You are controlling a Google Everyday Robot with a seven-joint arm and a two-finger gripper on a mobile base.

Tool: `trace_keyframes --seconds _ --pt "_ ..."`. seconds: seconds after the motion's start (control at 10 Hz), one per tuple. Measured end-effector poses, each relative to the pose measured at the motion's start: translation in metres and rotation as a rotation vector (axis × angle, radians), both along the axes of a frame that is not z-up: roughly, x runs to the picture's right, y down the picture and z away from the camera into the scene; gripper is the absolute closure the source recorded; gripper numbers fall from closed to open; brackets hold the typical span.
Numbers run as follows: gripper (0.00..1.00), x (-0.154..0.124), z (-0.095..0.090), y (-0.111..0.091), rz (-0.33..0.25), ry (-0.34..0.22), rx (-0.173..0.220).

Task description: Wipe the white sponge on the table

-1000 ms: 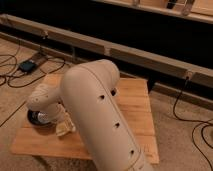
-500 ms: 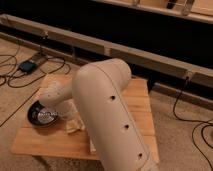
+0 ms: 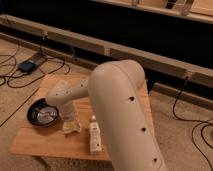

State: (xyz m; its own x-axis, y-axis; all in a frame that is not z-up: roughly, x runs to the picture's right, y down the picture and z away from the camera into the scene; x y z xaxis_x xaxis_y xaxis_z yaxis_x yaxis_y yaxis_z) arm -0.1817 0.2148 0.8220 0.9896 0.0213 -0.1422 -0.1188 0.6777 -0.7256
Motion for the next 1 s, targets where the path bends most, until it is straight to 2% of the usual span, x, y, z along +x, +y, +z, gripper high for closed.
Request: trace_keyframes --seconds 0.3,0.4,0.6,1.0 --pt "0.3 0.009 -0.009 -0.009 0.048 -0.043 0.016" --pt "0.23 0.015 -0.011 -0.011 0.048 -0.042 0.024" --pt "0.2 0.023 -0.012 -0.016 0.062 -0.044 0.043" --pt "0.2 0.02 -0.012 -0.016 0.062 -0.049 0.044"
